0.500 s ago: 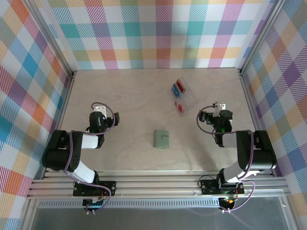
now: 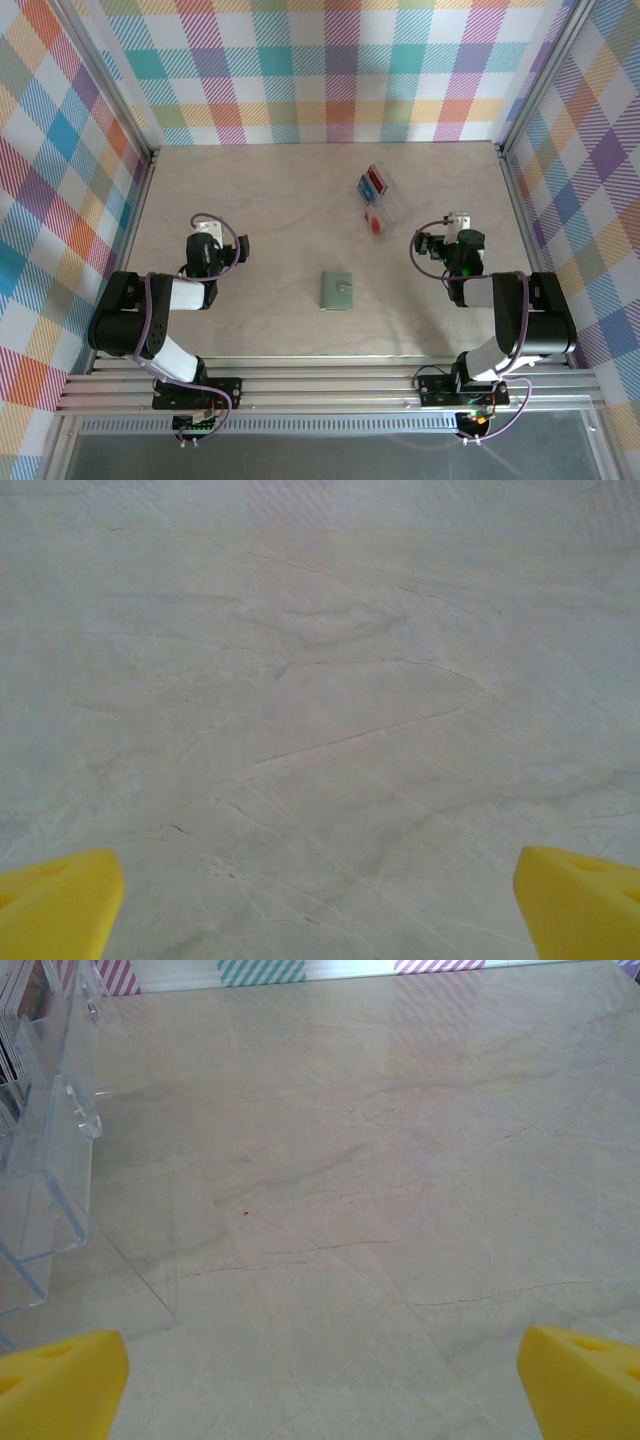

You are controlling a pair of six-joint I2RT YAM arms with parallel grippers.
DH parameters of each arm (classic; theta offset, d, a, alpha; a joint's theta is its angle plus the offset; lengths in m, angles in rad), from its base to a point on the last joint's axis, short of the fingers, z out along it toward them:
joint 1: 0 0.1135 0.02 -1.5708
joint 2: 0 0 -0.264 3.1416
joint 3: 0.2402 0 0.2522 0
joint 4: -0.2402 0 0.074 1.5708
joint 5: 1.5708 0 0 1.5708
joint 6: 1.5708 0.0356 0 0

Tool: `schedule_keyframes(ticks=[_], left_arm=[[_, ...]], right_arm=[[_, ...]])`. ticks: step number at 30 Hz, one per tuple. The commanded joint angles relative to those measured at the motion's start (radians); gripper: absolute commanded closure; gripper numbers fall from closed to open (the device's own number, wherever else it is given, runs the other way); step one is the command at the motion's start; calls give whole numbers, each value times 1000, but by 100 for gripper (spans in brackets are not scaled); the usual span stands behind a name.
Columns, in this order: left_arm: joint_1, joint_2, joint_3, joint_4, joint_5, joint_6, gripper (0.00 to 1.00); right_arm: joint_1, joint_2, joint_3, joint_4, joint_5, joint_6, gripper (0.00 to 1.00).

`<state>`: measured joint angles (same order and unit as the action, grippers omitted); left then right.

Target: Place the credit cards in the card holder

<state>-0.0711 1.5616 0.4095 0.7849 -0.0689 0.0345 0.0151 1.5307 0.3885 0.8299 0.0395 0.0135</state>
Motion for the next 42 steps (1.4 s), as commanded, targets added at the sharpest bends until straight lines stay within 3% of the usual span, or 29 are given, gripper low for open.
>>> schedule_keyframes(ticks=[1,13,15,17,19,21,23,25,28,32,37,40,42], left_arm=[[18,3,21,4,27,-8,0],[18,0,19,8,24,-5,0],[14,-36,55,-83,-41,-28,0],[6,-108,146,-316,-130,-47,0],[-23,-152,223,-483,-205,-90,0],[-51,-173,310,-648,-233,-221,0],[-70,-160,439,-876,-183,-332,0],[-89,-156,501,-964,-128,-405,0],[-91,-158,519,-968,75,-476,0],[-99,-170,437,-805,458,-506,0],[-210,-224,385,-777,533,-532,0],[-287,-241,367,-777,531,-555,0],[-339,-225,367,-771,548,-574,2]], right_arm=[[8,3,15,14,-25,-10,0],[-4,5,21,3,-39,-1,0],[-3,-23,13,4,66,39,0],[11,-92,-4,-11,127,36,0],[41,-184,97,-282,181,32,0],[44,-229,218,-516,201,146,0],[45,-255,335,-743,193,276,0],[45,-256,371,-767,94,316,0],[43,-230,416,-847,24,513,0],[42,-170,454,-859,-167,507,0],[52,-210,446,-845,-310,529,2],[94,-271,435,-894,-233,563,11],[150,-301,431,-939,-143,549,8]])
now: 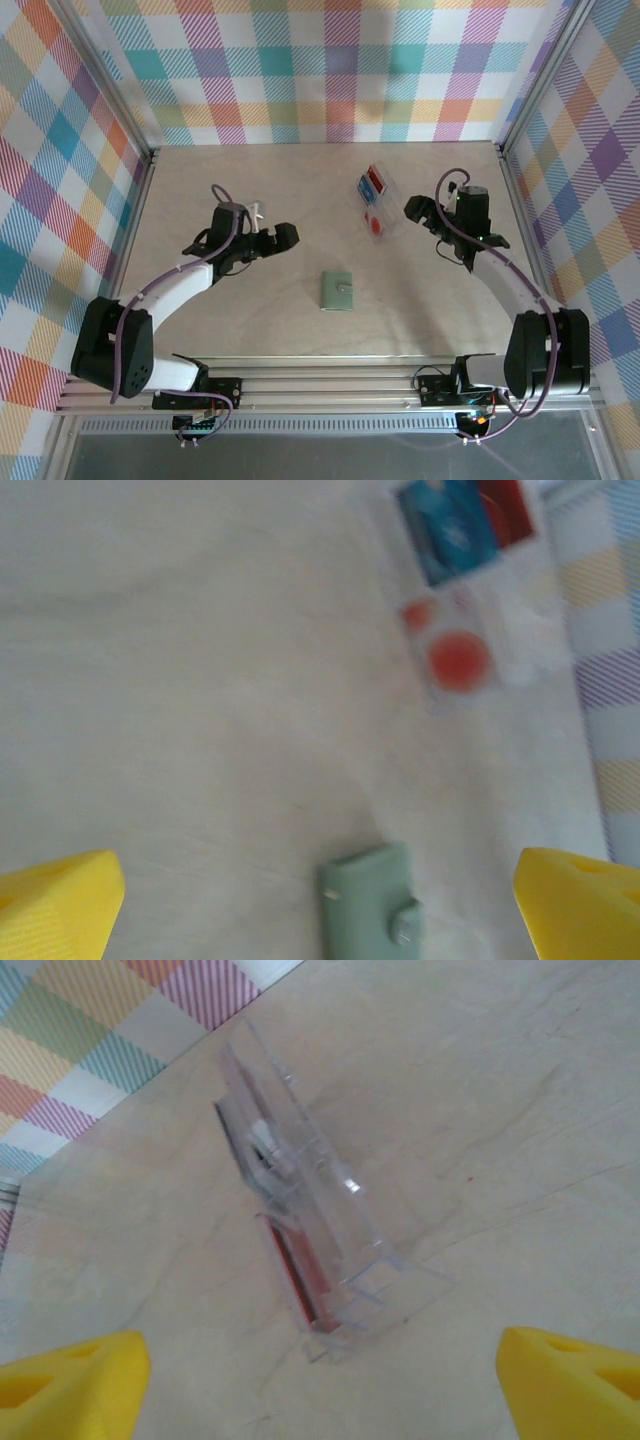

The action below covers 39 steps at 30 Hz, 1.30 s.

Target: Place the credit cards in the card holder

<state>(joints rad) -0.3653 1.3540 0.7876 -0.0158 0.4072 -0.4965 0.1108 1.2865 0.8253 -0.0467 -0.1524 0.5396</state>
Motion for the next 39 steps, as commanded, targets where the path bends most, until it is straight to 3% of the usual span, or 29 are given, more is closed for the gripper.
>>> schedule_keyframes(ticks=[1,3,5,8,11,20,26,34,39], left_arm=[[-73,-2,-11,38,79,-57,6],[-121,38,-4,55,89,-83,20],[-149,89,8,84,112,-127,45],[-164,162,0,174,144,-183,70],[-168,216,-4,222,152,-214,83],[-181,357,27,266,187,-199,91],[-203,461,43,299,214,-209,94],[-221,468,10,209,126,-204,98],[-221,445,-24,186,64,-239,100]], right_arm=[[98,-68,-6,-92,109,7,8],[193,-79,1,-148,230,-9,10],[272,-74,8,-205,296,12,17],[340,-56,-7,-234,255,54,37],[429,-30,-20,-238,238,40,54],[663,75,-39,-206,254,54,52],[716,144,-45,-195,271,86,51],[767,231,17,-237,334,93,69],[792,285,64,-293,378,104,66]])
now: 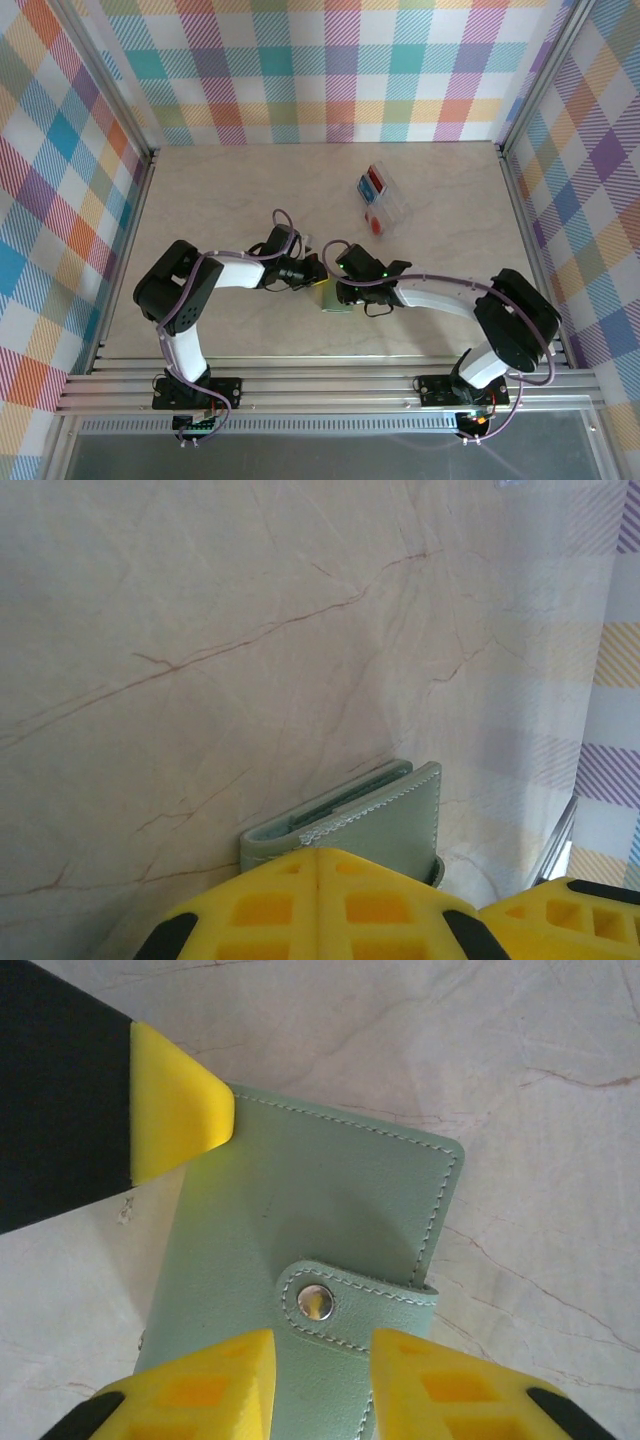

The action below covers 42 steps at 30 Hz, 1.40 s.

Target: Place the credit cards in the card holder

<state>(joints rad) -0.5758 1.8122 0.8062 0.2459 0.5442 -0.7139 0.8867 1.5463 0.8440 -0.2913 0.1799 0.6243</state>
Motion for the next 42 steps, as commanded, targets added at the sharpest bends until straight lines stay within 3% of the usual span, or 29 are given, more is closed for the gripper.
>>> schedule_keyframes(ticks=[1,5,17,20,23,25,33,42], left_arm=[[-10,-20,-48,-84,-85,-24,100],[-12,-55,-65,-103,-120,-30,100],[-24,-40,-68,-92,-118,-41,100],[-27,-44,-67,-92,-118,-40,100],[-29,-54,-65,-103,-122,-34,100],[-27,-72,-58,-121,-121,-24,100],[-29,-208,-36,-173,-101,26,100],[-53,-127,21,-157,-56,33,100]], right_arm=[[20,35,52,-53,54,21,63],[39,81,67,-57,65,26,57],[94,200,122,-69,207,33,58],[100,223,118,-56,239,37,68],[101,229,113,-37,250,32,91],[102,216,116,-35,251,22,100],[102,107,102,-44,203,-7,100],[101,92,128,-63,164,-17,100]])
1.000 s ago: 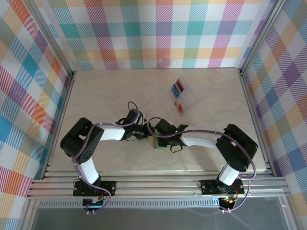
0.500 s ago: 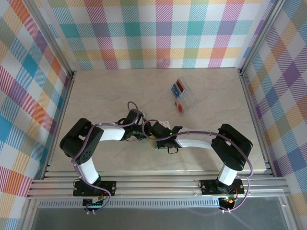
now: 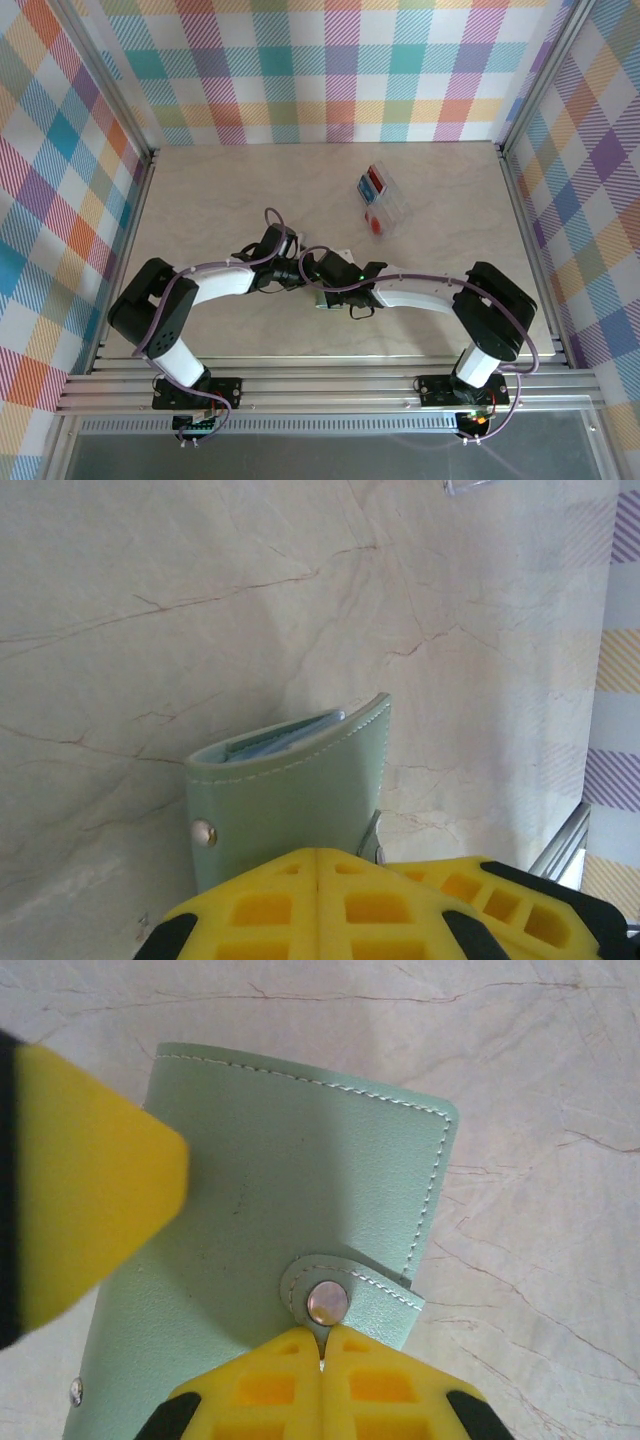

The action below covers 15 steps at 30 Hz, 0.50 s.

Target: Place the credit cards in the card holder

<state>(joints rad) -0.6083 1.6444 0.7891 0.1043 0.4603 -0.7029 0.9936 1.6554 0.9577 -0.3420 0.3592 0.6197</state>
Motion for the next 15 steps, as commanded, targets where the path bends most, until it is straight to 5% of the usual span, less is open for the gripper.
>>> schedule_keyframes(ticks=[1,15], left_arm=[[-21,54,43,-21,27,23,100],[-24,130,16,-194,-169,-28,100]], right_arm=[[-7,-15,16,-12,-15,-13,100],[-115,-55,-41,73,-109,-26,100]])
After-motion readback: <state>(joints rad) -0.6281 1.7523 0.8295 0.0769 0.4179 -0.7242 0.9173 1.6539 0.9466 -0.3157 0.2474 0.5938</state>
